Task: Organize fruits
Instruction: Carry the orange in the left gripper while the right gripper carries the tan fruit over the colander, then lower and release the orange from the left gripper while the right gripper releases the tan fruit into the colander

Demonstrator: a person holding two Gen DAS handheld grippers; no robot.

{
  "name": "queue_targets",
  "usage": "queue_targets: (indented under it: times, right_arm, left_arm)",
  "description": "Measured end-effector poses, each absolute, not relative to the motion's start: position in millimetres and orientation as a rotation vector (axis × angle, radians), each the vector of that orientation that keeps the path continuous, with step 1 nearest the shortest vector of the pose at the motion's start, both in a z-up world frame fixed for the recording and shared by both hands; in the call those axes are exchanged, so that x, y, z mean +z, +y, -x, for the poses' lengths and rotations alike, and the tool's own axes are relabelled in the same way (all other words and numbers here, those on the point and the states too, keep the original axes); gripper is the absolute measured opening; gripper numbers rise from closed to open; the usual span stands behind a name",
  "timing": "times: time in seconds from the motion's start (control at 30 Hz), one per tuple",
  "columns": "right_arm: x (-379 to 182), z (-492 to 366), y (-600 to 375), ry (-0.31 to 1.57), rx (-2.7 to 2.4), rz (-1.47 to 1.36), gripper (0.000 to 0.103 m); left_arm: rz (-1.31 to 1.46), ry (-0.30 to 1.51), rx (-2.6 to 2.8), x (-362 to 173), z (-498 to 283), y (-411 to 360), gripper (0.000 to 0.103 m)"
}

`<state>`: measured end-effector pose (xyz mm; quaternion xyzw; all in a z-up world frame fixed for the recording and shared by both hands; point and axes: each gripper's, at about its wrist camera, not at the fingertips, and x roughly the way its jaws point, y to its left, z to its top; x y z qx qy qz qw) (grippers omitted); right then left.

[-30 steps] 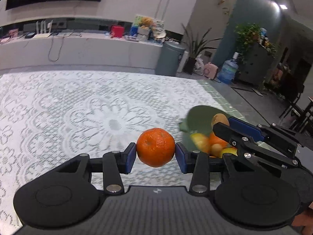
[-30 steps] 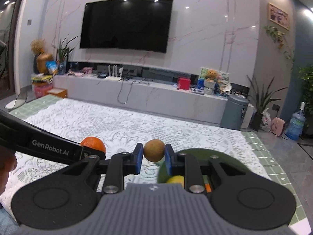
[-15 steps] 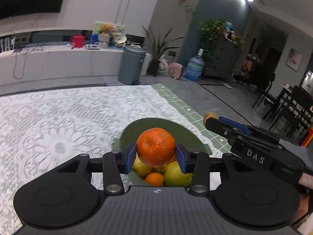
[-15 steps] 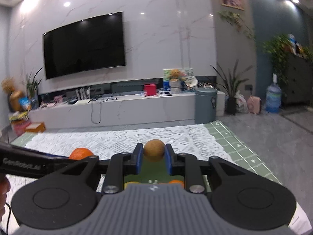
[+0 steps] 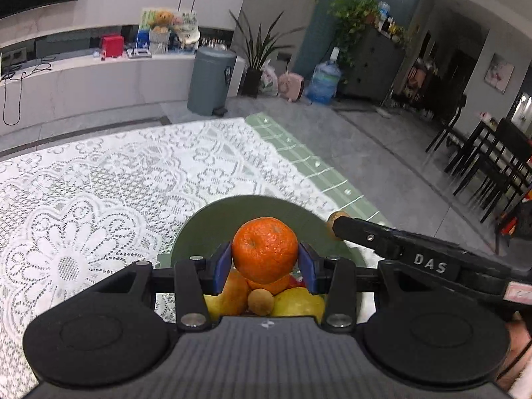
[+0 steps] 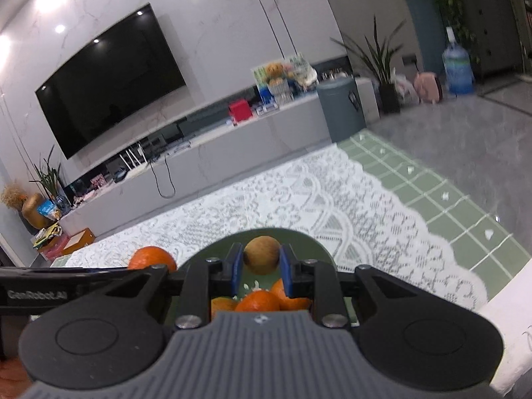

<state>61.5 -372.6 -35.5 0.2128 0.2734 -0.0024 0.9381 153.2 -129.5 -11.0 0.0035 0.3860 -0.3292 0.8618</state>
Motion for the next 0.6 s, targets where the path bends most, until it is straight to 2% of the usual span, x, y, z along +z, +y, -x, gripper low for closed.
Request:
queue_targets:
  times: [0.6]
  right_arm:
    - [-70, -124, -374, 0.708, -0.015, -0.356, 0.02]
  left_arm:
    - [-0.157, 0.968, -0.65, -60, -209, -160, 0.049]
